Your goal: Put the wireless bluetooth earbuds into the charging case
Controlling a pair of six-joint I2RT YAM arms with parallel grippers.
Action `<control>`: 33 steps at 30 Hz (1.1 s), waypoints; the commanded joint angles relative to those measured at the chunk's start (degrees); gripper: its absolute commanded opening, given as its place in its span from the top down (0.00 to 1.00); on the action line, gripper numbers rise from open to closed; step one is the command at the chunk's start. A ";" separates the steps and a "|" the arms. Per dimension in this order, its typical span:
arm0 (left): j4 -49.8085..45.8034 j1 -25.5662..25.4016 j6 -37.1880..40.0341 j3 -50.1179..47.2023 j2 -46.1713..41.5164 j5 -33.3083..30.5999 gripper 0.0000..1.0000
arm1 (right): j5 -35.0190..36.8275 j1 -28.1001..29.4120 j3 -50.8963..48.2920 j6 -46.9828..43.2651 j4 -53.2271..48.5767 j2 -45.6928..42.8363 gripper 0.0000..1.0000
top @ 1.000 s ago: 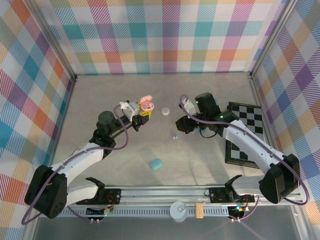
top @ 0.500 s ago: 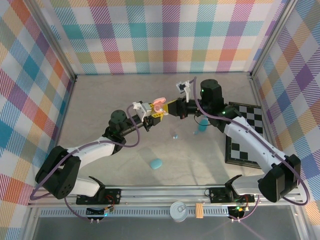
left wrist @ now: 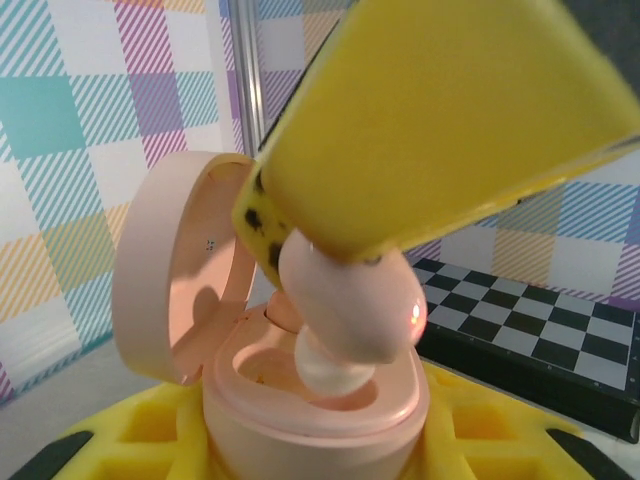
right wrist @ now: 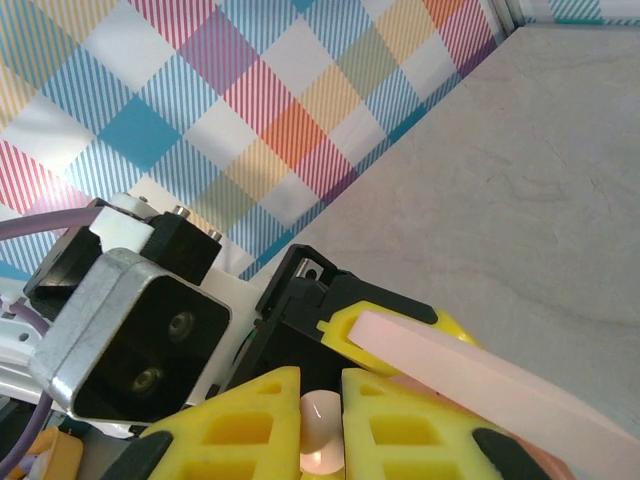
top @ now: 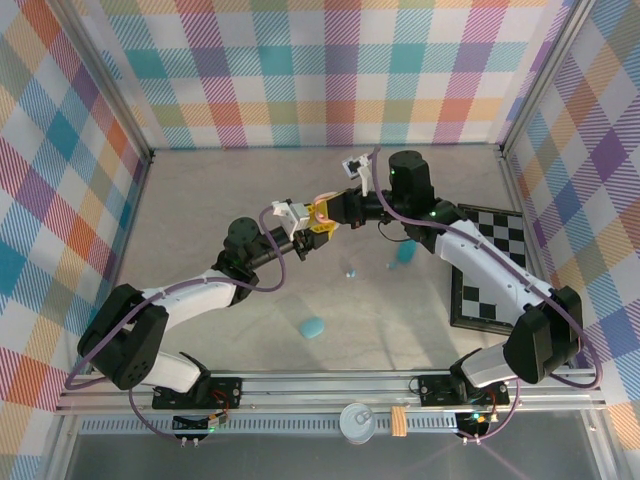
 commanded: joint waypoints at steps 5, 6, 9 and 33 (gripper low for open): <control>3.18 -0.39 -0.69 1.89 -0.37 0.56 0.76 | -0.23 -0.18 1.78 -1.05 0.09 0.71 0.86; 3.05 -0.39 -0.67 1.92 -0.52 0.41 0.76 | -0.09 -0.18 1.71 -1.16 0.07 0.71 0.86; 2.91 -0.39 -0.52 1.89 -0.72 0.09 0.76 | 0.42 -0.10 1.54 -1.22 -0.16 0.84 0.86; 2.59 -0.30 0.24 1.25 -1.77 -1.97 0.76 | 4.82 -0.17 0.53 -1.49 -4.49 0.62 0.83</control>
